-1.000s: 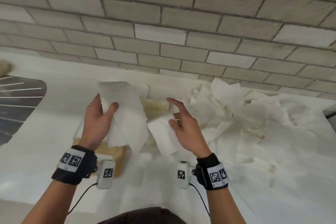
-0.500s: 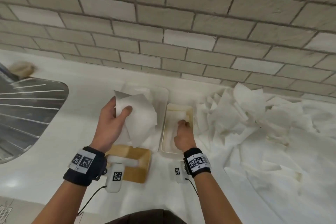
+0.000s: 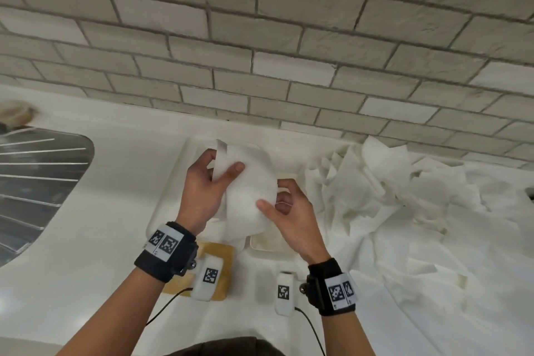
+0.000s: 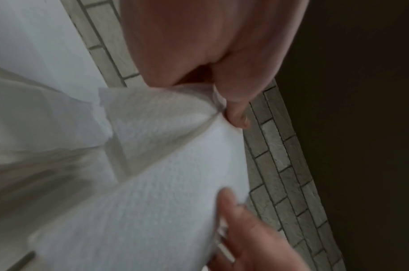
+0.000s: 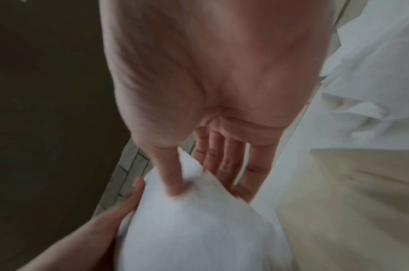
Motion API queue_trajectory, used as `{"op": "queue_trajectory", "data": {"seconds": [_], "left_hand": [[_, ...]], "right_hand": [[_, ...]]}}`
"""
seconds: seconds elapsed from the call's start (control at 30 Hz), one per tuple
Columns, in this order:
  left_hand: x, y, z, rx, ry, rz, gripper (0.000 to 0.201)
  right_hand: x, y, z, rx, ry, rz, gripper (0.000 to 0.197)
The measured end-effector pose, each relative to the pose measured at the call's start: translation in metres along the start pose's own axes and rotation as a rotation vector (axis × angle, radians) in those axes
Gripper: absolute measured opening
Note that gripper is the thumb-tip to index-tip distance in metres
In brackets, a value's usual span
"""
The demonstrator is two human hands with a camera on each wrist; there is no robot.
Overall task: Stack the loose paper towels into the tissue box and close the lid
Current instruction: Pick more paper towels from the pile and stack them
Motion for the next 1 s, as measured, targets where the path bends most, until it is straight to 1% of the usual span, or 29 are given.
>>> {"op": "queue_trajectory", "data": {"seconds": [0.07,0.1,0.17,0.23,0.27,0.3,0.37,0.4,0.5,0.57,0.6,0.63,0.73,0.8,0.83,0.9,0.97,1.0], "left_hand": [[0.003,0.000,-0.004,-0.008,0.035,0.041,0.028],[0.005,-0.001,-0.006,-0.010,0.041,0.054,0.027],[0.006,-0.005,-0.010,-0.019,0.049,0.055,0.024],[0.008,-0.010,-0.014,-0.036,0.060,0.045,0.024],[0.009,-0.013,-0.016,-0.044,0.063,0.031,0.025],[0.011,-0.016,-0.017,-0.053,0.063,0.009,0.027],[0.015,-0.019,-0.019,-0.074,0.055,-0.036,0.032],[0.016,-0.021,-0.021,-0.084,0.058,-0.044,0.033],[0.006,-0.027,-0.026,-0.100,0.108,-0.007,0.037],[-0.004,-0.029,-0.030,-0.091,0.125,0.013,0.034],[-0.008,-0.029,-0.031,-0.088,0.121,0.018,0.030],[-0.012,-0.029,-0.031,-0.084,0.114,0.020,0.027],[-0.021,-0.028,-0.030,-0.078,0.066,0.009,0.025],[-0.023,-0.029,-0.026,-0.081,0.030,0.007,0.026],[-0.024,-0.029,-0.024,-0.088,0.012,0.008,0.027],[-0.022,-0.028,-0.019,-0.100,-0.032,0.020,0.029],[-0.018,-0.028,-0.015,-0.109,-0.072,0.031,0.031],[-0.015,-0.029,-0.012,-0.114,-0.089,0.032,0.032]], "right_hand": [[-0.008,0.014,0.000,0.005,0.098,-0.063,0.023],[-0.010,0.018,0.001,0.006,0.118,-0.109,0.018],[-0.011,0.023,0.003,0.020,0.107,-0.168,0.015],[-0.005,0.023,0.005,0.012,0.071,-0.171,0.014],[-0.001,0.021,0.006,0.004,0.067,-0.188,0.017],[0.002,0.018,0.006,-0.002,0.086,-0.224,0.023],[0.000,0.012,0.004,-0.034,0.179,-0.254,0.034],[-0.003,0.010,0.004,-0.071,0.233,-0.224,0.034],[-0.014,0.014,-0.007,-0.156,0.313,0.006,0.025],[-0.020,0.028,-0.021,-0.143,0.355,0.236,0.032],[-0.020,0.036,-0.029,-0.104,0.353,0.354,0.034],[-0.018,0.045,-0.036,-0.046,0.319,0.468,0.037],[0.001,0.072,-0.046,0.137,0.134,0.766,0.049],[0.011,0.079,-0.047,0.178,0.069,0.905,0.059],[0.014,0.080,-0.048,0.164,0.070,0.972,0.062],[0.017,0.078,-0.050,0.094,0.117,1.090,0.064],[0.019,0.075,-0.051,0.040,0.143,1.162,0.064],[0.020,0.075,-0.052,0.017,0.134,1.177,0.064]]}}
Point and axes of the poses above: each hand's wrist, its own z-axis away from the middle knuckle, its own x-axis out of the palm, y = z × x, the point moved 5 cm from there along -z, towards the middle knuckle, and after that the axes turned 10 degrees about x, right-handed, at the moved point
